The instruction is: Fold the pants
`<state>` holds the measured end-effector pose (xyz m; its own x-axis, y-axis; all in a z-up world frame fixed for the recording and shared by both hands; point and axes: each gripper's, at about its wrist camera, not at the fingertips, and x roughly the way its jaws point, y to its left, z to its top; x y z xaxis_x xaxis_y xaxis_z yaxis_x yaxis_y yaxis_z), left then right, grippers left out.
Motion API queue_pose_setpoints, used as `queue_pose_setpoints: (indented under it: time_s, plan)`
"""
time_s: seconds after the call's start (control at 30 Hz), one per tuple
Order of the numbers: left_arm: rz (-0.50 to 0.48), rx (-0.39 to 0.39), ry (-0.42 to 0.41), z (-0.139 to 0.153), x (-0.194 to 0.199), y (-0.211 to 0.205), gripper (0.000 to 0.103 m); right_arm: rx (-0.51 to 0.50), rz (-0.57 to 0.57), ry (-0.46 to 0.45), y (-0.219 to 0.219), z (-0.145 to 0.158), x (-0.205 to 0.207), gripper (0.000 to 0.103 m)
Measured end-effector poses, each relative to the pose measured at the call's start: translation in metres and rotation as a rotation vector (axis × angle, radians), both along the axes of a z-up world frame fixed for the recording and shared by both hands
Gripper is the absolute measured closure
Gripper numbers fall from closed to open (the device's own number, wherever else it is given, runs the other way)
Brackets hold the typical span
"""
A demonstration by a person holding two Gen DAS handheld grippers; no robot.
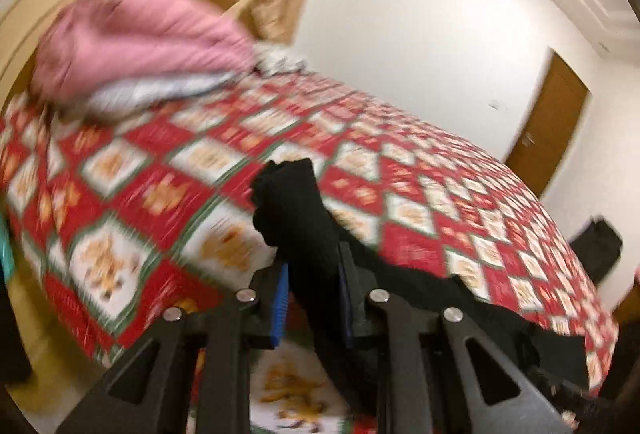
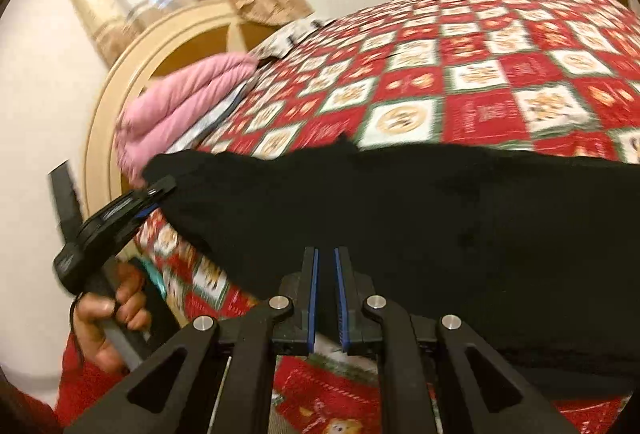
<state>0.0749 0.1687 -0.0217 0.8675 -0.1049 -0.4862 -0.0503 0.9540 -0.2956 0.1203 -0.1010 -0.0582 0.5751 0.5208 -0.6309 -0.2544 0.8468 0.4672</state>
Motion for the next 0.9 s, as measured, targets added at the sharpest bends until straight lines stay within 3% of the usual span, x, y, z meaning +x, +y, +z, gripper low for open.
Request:
queue_pose_setpoints:
  time_s: [0.23, 0.37, 0.4, 0.47, 0.5, 0.53, 0.73, 0.9]
  plan:
    - [-0.301, 0.144, -0.094, 0.021, -0.022, -0.089, 0.081, 0.126, -0.145, 0.017, -0.061, 0.007, 0.007, 0.094]
    - [-0.431, 0.200, -0.035, -0.003, -0.023, -0.136, 0.081, 0.246, -0.166, 0.031, -0.086, 0.010, 0.010, 0.094]
    - [-0.450, 0.212, -0.012, -0.011, -0.021, -0.144, 0.081, 0.275, -0.169, 0.035, -0.091, 0.011, 0.011, 0.090]
    - [-0.464, 0.249, 0.018, -0.022, -0.022, -0.156, 0.081, 0.297, -0.167, 0.039, -0.093, 0.013, 0.014, 0.057]
    - [-0.475, 0.252, 0.034, -0.027, -0.021, -0.159, 0.081, 0.318, -0.171, 0.031, -0.096, 0.015, 0.015, 0.033]
    - [-0.480, 0.249, 0.040, -0.029, -0.021, -0.158, 0.081, 0.337, -0.172, 0.021, -0.097, 0.016, 0.016, 0.026]
    - [-0.478, 0.255, 0.022, -0.028, -0.027, -0.157, 0.081, 0.390, -0.048, 0.054, -0.081, 0.020, 0.058, 0.026]
    - [-0.475, 0.263, 0.029, -0.033, -0.029, -0.159, 0.081, 0.428, 0.037, 0.192, -0.044, 0.002, 0.095, 0.026]
